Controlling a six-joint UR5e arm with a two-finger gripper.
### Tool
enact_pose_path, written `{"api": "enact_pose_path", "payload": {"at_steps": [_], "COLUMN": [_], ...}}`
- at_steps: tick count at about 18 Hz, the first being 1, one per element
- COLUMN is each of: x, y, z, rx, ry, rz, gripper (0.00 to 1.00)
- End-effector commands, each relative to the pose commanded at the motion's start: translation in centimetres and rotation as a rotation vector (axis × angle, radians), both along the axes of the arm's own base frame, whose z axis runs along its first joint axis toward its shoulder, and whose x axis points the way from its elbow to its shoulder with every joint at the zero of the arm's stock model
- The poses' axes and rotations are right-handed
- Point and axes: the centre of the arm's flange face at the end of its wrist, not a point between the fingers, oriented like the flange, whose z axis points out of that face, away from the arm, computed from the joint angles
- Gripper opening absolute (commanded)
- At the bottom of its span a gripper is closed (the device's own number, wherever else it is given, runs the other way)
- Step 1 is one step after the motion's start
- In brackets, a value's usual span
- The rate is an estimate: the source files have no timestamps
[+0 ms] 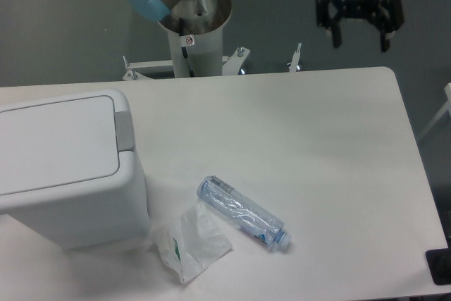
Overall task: Open the trash can
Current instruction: 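Move the open gripper over to the white trash can's lid edge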
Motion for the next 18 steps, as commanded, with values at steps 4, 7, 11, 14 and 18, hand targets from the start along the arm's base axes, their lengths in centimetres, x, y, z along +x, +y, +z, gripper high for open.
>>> {"api": "enact_pose_path", "payload": {"at_steps": [4,7,11,14,18], "x": [3.3,4.9,6.5,7.8,9.5], "y": [4.5,7.7,11.1,13.1,15.1], "z": [1.3,2.4,3.6,3.3,2.5], "rx": [0.155,0.279,0.401,0.432,0.429], "ry": [-0.096,-0.191,-0.315,-0.384,-0.419], "rz": [0.187,0.311,0.416,0.42,0.395], "gripper": [1.0,1.0,1.0,1.0,1.0]}}
